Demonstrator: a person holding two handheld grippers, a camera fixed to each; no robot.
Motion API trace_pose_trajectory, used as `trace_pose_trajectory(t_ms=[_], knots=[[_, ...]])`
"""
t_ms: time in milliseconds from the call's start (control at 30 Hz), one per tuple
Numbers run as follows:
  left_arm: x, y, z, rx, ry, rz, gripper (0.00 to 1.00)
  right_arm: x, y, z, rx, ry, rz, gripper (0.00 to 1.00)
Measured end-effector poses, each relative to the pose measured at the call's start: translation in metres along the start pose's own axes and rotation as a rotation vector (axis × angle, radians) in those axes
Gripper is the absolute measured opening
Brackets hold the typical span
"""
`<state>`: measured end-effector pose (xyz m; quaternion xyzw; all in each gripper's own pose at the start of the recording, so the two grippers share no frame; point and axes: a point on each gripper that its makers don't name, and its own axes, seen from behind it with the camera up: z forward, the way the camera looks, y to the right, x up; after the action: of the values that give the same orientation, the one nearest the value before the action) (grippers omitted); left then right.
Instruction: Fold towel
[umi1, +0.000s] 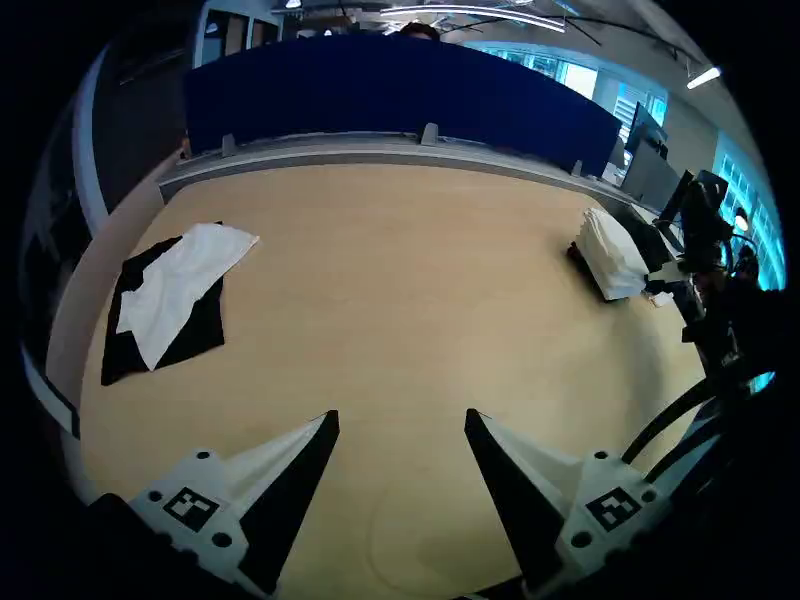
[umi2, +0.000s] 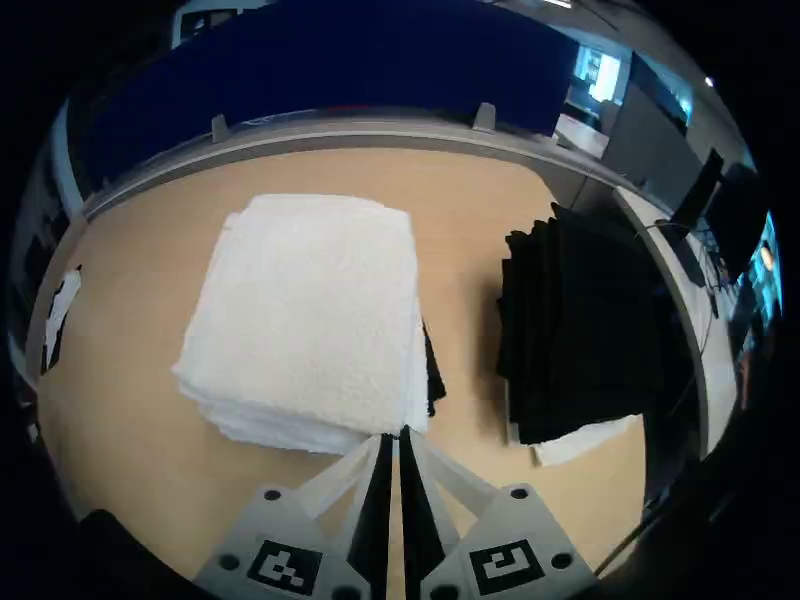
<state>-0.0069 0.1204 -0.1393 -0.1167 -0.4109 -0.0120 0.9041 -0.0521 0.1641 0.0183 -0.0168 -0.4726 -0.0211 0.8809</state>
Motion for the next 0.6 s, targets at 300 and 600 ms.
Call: trace_pose_trajectory(t_ms=[300,600], knots=[[0.001,0.0,0.001,-0.005,0.0,0.001,0.94,0.0,0.007,-0.013,-0.026,0.027,0.014,0.34],[0.003,0.003,0.0,-0.01,0.003,0.002,0.93,-0.002,-0.001,-0.016,-0.007,0.054,0.022,0.71]])
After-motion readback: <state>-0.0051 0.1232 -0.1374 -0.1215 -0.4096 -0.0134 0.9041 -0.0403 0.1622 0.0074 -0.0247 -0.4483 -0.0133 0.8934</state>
